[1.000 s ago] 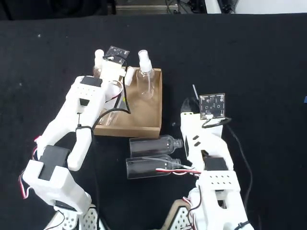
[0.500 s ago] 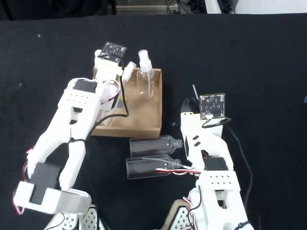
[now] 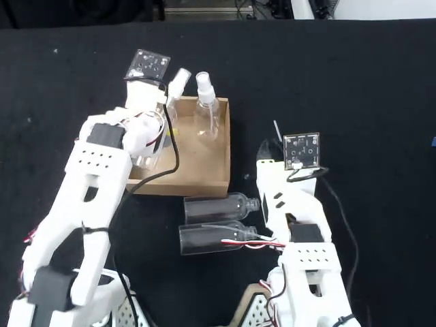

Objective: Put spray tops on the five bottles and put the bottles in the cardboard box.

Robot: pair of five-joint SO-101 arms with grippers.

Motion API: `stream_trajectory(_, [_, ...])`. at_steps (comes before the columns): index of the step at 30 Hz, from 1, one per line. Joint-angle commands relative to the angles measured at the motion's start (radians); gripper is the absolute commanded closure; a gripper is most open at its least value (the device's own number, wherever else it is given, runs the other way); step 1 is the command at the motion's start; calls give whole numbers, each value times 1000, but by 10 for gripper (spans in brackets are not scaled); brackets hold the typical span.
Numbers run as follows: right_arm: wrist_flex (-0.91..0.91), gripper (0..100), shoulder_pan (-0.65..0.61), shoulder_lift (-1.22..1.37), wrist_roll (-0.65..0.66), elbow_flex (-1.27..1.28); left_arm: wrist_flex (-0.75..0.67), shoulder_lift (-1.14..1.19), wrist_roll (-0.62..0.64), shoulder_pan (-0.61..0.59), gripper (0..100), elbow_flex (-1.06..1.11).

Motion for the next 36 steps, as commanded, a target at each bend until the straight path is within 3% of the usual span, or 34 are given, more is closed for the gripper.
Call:
stream_trajectory(1, [-26,973,11,5,11,-67,-12,-97,12,8,859,-13])
stream_trajectory(15, [-26,973,8,5,11,-67,-20,-594,91,-7,859,122])
stream_trajectory(18, [-26,973,8,5,11,-67,-51,-658,94,-91,863,142])
stream_trajectory(23, [-26,973,6,5,11,-67,-164,-663,94,-378,952,170])
stream_trajectory(30, [-26,973,6,5,11,-67,-540,-663,92,-676,964,449])
stream_trajectory(36, [-26,973,6,5,11,-67,-1234,-661,84,-822,964,877])
